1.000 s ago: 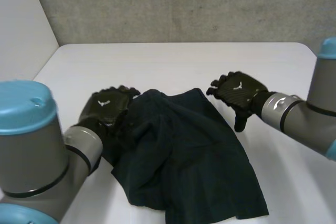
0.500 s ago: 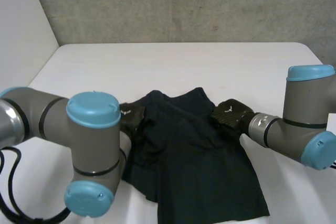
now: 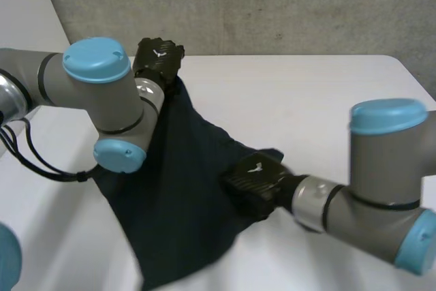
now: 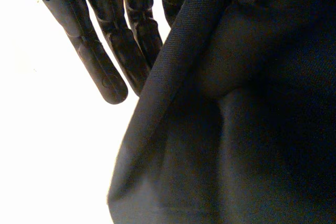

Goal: Fold the shorts.

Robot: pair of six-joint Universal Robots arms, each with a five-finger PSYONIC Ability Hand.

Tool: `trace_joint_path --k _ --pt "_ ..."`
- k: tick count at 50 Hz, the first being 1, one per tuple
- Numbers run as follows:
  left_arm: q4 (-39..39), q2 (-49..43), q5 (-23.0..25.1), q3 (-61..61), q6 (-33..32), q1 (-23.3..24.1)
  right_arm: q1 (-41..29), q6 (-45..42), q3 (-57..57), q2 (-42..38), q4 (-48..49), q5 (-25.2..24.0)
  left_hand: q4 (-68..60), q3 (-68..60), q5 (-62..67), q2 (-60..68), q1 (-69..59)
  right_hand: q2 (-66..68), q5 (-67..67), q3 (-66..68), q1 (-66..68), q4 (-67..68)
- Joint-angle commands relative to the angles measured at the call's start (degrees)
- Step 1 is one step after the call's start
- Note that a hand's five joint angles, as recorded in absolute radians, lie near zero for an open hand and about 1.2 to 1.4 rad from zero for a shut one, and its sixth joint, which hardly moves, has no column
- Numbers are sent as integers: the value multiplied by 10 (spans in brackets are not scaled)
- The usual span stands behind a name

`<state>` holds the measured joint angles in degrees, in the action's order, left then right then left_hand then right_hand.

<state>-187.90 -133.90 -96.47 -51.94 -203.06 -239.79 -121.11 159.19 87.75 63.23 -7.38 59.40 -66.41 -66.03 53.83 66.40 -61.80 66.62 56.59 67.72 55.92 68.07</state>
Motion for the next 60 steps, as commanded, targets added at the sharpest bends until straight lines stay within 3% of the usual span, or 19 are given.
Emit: trace_joint_path --k 1,4,6,9,19,24,35,40,46,54,58,60 --pt "-7 -30 42 33 5 -41 -76 141 -50 -53 92 7 -82 -86 108 82 -128 26 26 15 133 12" --pt "-5 -32 51 29 5 -51 -84 159 -75 -68 100 18 3 -1 23 -3 -43 -243 -243 -254 -136 -258" --pt "-4 -33 54 21 4 -54 -84 158 -92 -72 93 39 201 198 -175 -201 155 -294 -294 -305 -187 -309" --pt "-1 -25 54 -1 3 -54 -80 151 -94 -65 79 68 316 312 -290 -316 270 -375 -375 -386 -268 -389" --pt "17 89 52 -108 3 -74 -3 69 -70 -4 -1 78 395 392 -369 -395 349 -384 -383 -395 -277 -398" --pt "38 168 52 -175 4 -80 15 -10 -65 5 -28 87 473 469 -447 -472 426 -475 -474 -486 -367 -489" --pt "121 303 54 -331 14 -113 9 -50 -62 -33 -9 78 505 501 -479 -505 459 -466 -466 -477 -359 -481" --pt "149 363 53 -430 49 -139 8 -62 -69 -63 32 80 500 496 -474 -500 454 -444 -444 -455 -337 -459" --pt "155 412 57 -518 94 -147 7 -90 -75 -90 54 79 501 498 -476 -501 455 -394 -393 -405 -287 -408" --pt "155 442 58 -609 98 -147 6 -99 -93 -121 54 83 503 499 -477 -503 457 -350 -350 -361 -243 -365" --pt "155 446 58 -637 97 -147 6 -99 -101 -132 57 84 501 498 -476 -501 455 -255 -254 -266 -147 -269" --pt "155 450 58 -651 97 -146 6 -99 -108 -137 64 84 498 494 -472 -498 452 -122 -121 -133 -15 -136"
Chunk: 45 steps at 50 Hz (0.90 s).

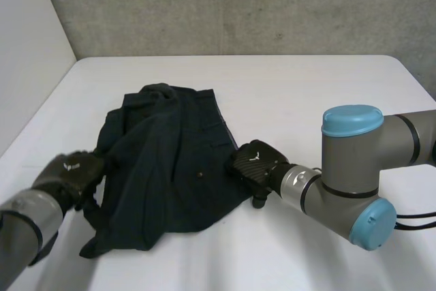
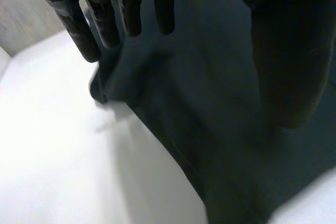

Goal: Fold the shorts.

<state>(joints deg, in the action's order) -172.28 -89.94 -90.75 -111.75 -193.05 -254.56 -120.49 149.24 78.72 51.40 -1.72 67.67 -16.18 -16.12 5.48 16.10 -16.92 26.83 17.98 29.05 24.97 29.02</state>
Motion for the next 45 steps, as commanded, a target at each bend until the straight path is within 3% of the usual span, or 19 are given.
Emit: trace_joint_path --k 1,4,17,34,45 --pt "-1 12 0 -58 -3 4 1 4 -19 -19 10 1 -4 -5 11 5 3 335 323 313 354 313" --pt "-3 16 0 -76 -3 7 1 9 -22 -19 27 1 -3 -3 10 3 5 531 520 509 550 509" --pt "-46 14 -2 -114 -4 9 3 69 -20 12 42 22 -16 -17 23 17 -9 532 520 510 550 510" --pt "-111 -22 -3 -119 -14 11 7 117 8 75 37 47 -125 -126 132 126 -118 532 520 510 550 510" --pt "-112 -47 -4 -119 -15 14 7 129 17 85 37 61 -142 -143 149 143 -135 532 520 510 550 510"
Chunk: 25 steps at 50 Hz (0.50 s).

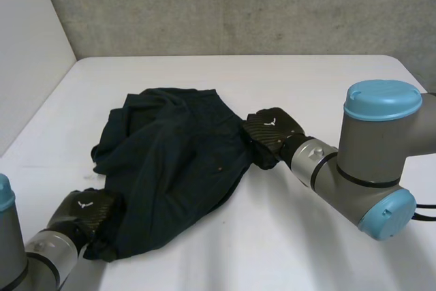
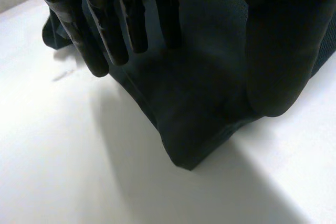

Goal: Fold the shorts.

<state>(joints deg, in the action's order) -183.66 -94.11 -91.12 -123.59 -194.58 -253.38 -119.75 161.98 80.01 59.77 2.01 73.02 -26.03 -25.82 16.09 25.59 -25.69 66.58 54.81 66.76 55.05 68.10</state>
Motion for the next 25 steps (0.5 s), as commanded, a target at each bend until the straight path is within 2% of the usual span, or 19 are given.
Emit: trace_joint_path --k 1,25 --pt "1 -5 0 -1 0 3 0 2 5 2 0 8 -44 -46 43 48 -47 134 152 132 249 119" --pt "3 10 -4 -10 -16 17 7 0 -3 1 2 34 -39 -41 38 43 -42 134 152 132 249 119"
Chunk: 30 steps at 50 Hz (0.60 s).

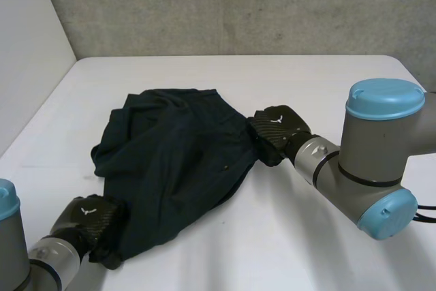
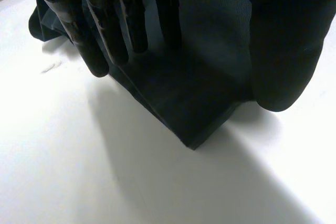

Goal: Fold the shorts.

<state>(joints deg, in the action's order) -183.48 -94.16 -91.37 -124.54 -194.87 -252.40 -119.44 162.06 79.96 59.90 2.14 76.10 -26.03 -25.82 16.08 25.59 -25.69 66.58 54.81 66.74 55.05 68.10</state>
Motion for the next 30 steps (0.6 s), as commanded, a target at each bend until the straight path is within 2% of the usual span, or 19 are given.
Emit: trace_joint_path --k 1,8,10,12,13,15,23,30 --pt "1 11 -1 -2 -16 8 5 0 -2 0 1 4 -39 -41 38 43 -42 134 152 133 249 119" --pt "0 3 0 -1 -17 7 5 1 -2 1 0 4 -49 -51 48 53 -52 134 152 133 249 119" --pt "-4 -9 0 -1 -17 7 6 2 -2 2 0 4 -114 -116 114 118 -117 134 152 133 249 119" --pt "-6 -16 0 2 -17 7 6 2 -1 2 0 4 -240 -242 239 244 -243 134 152 133 249 119" --pt "-10 -18 0 4 -17 8 7 2 -1 2 0 5 -424 -426 423 428 -427 134 152 133 249 119" --pt "-14 -17 0 7 -17 8 9 2 -2 2 0 7 -539 -541 539 544 -543 134 152 133 249 119" --pt "-19 7 -1 45 -17 26 32 -1 -1 19 -6 8 -540 -542 539 544 -543 134 152 133 249 119" --pt "2 93 -3 140 -18 46 59 -31 -8 114 -76 0 -540 -542 539 544 -543 134 152 133 249 119"
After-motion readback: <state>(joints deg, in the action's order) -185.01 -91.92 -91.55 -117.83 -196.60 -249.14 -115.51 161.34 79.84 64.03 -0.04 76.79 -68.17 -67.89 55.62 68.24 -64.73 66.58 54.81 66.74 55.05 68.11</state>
